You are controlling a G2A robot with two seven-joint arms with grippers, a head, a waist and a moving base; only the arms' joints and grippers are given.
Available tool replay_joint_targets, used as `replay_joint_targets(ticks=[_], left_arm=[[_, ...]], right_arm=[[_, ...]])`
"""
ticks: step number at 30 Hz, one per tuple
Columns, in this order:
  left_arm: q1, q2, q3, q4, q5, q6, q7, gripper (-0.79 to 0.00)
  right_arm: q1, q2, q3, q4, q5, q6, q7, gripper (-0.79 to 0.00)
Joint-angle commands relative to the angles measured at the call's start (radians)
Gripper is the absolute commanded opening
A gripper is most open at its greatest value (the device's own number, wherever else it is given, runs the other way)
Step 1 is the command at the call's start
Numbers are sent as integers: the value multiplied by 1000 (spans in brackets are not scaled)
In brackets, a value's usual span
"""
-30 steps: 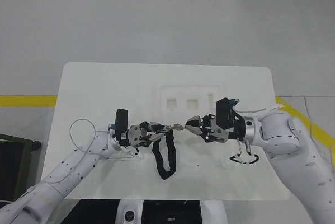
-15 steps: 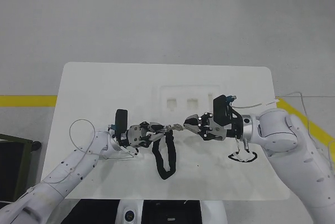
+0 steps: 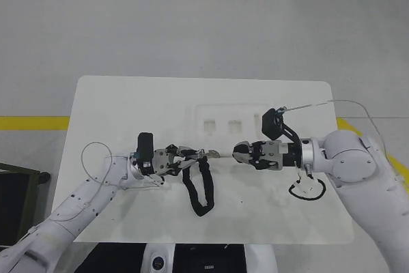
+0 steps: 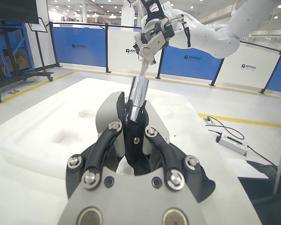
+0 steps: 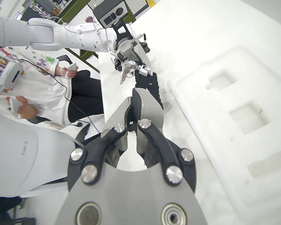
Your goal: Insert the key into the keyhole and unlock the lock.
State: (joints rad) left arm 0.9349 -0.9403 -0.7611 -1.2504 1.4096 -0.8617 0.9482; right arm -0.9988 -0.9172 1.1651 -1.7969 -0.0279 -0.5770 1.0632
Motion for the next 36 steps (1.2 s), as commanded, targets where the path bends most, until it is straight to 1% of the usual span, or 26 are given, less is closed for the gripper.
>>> replay_joint_targets(ticks=[1, 6, 7, 9, 12, 13, 16, 19, 20, 25, 30, 36], left_arm=[[3, 2, -10, -7, 20, 9, -6, -785], [11, 2, -22, -36, 44, 15, -37, -785], [13, 2, -23, -41, 44, 15, -45, -785], [16, 0, -26, -46, 41, 12, -53, -785], [19, -1, -30, -50, 38, 4, -58, -785], [20, -2, -31, -51, 39, 2, -60, -785], [23, -3, -36, -53, 40, -5, -63, -785], [26, -4, -41, -54, 41, -11, -62, -785], [29, -4, -44, -53, 42, -12, -64, -785], [35, -7, -52, -53, 38, -19, -77, -785], [39, -10, -57, -54, 38, -27, -90, -785], [43, -13, -65, -51, 35, -31, -100, -785]], right_arm=[[10, 3, 2, 13, 52, 23, 47, -785], [19, 5, -2, 35, 105, 40, 88, -785], [19, 5, -2, 35, 105, 40, 88, -720], [19, 5, -2, 35, 105, 40, 88, -733], [19, 5, -2, 35, 105, 40, 88, -723], [19, 5, -2, 35, 105, 40, 88, -733], [19, 5, -2, 35, 105, 40, 88, -693], [3, 4, -12, 18, 85, 71, 65, -637], [1, 5, -15, 16, 84, 89, 66, -634], [10, 3, -30, 1, 87, 137, 64, -665], [23, -1, -51, -10, 81, 149, 57, -668], [42, -6, -74, -18, 76, 172, 58, -714]])
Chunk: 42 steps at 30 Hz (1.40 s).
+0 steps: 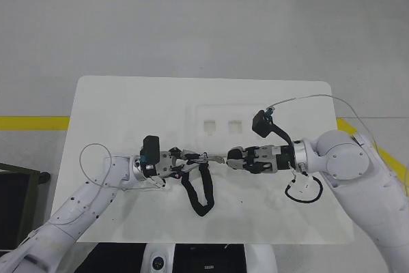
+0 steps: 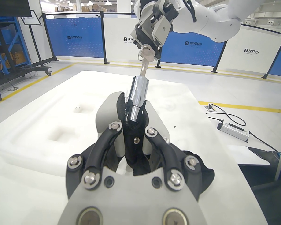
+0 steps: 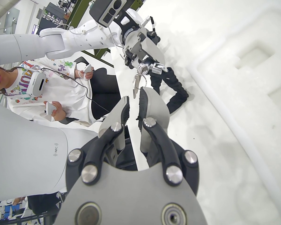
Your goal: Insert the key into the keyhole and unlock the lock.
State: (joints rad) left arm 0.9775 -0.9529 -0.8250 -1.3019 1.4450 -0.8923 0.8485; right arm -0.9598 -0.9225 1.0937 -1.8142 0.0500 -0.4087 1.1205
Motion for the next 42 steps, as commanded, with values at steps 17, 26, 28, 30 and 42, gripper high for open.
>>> replay_joint_targets(ticks=[17, 26, 28, 30, 42], left_arm=[[8, -11, -18, 4, 5, -8, -10, -785], [8, -18, -22, 11, 11, -13, -13, -785], [7, -19, -23, 11, 13, -14, -13, -785], [7, -21, -23, 11, 17, -14, -15, -785], [7, -28, -25, 4, 37, -20, -21, -785]], right_arm=[[28, -8, -29, 17, -6, 38, -12, -773], [35, -9, -35, 15, -21, 47, -13, -785], [36, -9, -37, 14, -25, 52, -15, -785], [39, -10, -40, 14, -30, 57, -18, -785], [62, -18, -66, 22, -54, 81, -24, -785]])
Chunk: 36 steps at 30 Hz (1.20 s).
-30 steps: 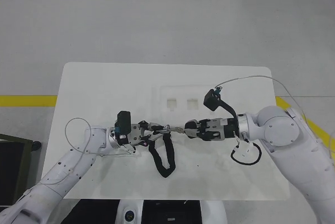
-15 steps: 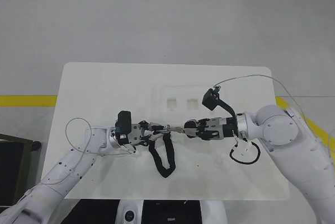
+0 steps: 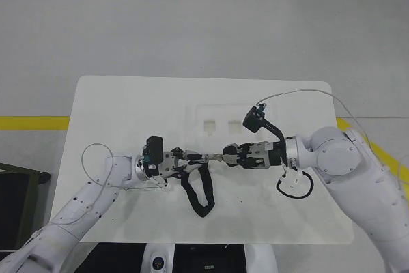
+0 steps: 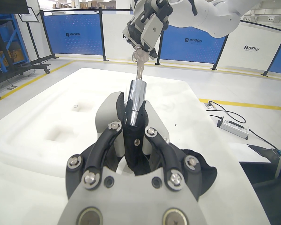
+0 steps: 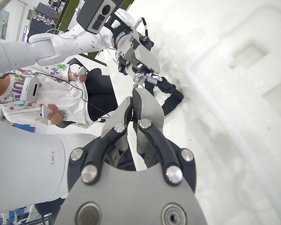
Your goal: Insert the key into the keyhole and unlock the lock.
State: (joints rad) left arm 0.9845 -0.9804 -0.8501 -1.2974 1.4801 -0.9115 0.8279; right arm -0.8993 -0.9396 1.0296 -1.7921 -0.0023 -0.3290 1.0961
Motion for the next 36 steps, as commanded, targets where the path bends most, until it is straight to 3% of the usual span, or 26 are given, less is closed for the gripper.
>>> replay_joint_targets(ticks=[1, 36], left_arm=[[0, -1, 0, -2, 3, -2, -1, -785], [-5, -17, -4, -10, 35, -31, -45, -785]], right_arm=[[4, -1, -6, 1, -4, 3, 1, -785], [66, -26, -85, -34, -74, 61, 16, -785]])
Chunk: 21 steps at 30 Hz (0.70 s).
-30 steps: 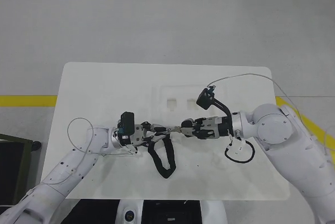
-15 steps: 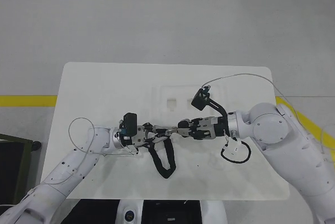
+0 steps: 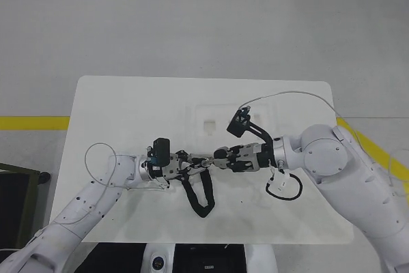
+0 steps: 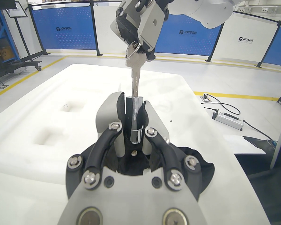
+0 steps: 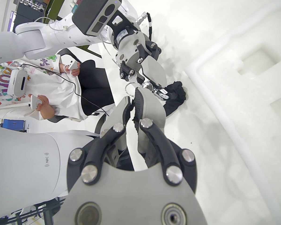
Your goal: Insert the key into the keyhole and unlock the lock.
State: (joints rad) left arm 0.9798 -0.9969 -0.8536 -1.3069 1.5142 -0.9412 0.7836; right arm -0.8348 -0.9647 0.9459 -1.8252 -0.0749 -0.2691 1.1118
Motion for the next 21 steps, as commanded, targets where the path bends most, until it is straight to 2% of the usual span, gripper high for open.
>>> replay_joint_targets(ticks=[1, 6, 7, 9, 12, 15, 21], left_arm=[[-1, -1, 0, -1, 2, -2, -3, -785], [-2, -3, 1, -4, 1, -4, -10, -785], [-2, -4, 0, -4, 1, -5, -11, -785], [-2, -4, 0, -4, 1, -5, -11, -785], [-1, -5, -2, -3, 0, -5, -10, -785], [0, -6, -5, 1, -2, -8, -7, -785], [4, -7, -10, 4, -5, -10, 1, -785]], right_arm=[[3, -1, -3, -1, -3, 4, 1, -785], [9, -4, -10, 1, -6, 8, 2, -785], [10, -5, -10, 2, -5, 8, 3, -699], [12, -6, -10, 4, -3, 6, 0, -582], [13, -6, -8, 8, 1, 1, -3, -477], [10, -6, -4, 12, 8, -9, -7, -456], [-1, -3, 23, 8, 7, -54, -30, -474]])
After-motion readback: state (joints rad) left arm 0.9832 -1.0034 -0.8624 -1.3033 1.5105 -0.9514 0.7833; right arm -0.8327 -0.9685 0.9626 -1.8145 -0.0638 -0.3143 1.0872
